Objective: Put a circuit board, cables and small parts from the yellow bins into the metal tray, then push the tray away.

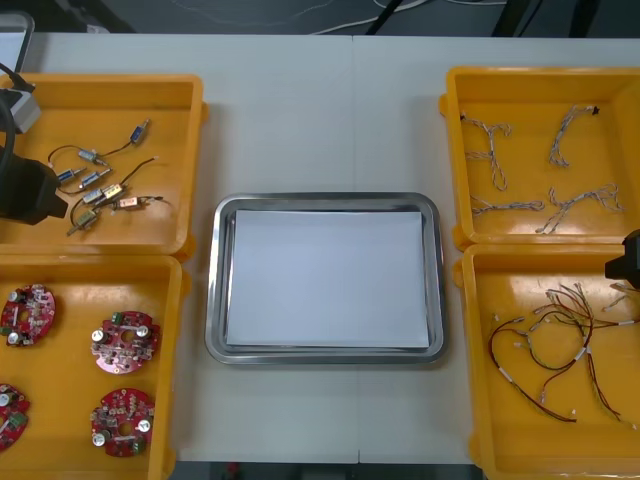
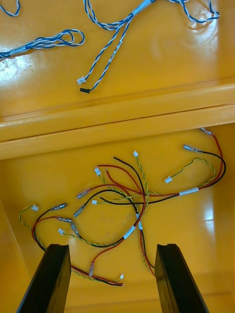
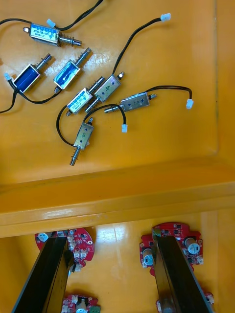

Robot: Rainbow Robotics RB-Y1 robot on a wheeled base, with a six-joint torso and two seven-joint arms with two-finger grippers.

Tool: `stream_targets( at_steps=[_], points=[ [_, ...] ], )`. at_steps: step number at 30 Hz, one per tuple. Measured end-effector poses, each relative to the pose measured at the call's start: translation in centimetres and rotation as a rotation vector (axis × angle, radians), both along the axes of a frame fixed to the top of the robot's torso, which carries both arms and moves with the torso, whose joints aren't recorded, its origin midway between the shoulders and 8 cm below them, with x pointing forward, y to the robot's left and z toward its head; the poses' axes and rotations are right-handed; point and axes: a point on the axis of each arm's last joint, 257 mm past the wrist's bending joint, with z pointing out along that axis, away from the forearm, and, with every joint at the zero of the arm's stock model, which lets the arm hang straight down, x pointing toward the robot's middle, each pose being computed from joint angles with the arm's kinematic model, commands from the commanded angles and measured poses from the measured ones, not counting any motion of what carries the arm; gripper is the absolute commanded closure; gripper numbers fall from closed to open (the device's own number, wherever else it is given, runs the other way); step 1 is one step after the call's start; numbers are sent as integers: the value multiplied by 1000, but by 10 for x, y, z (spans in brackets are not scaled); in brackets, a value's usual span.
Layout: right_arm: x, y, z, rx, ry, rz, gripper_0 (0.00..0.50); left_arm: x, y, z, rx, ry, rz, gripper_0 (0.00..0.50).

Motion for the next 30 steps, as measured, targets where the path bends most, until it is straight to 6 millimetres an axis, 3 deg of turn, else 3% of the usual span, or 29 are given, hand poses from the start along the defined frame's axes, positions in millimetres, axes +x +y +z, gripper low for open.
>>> stream_targets(
  at_steps=[30],
  points=[
    [0,0,0,0,0,0,0,0,0,0,0,0,0,0]
  ],
)
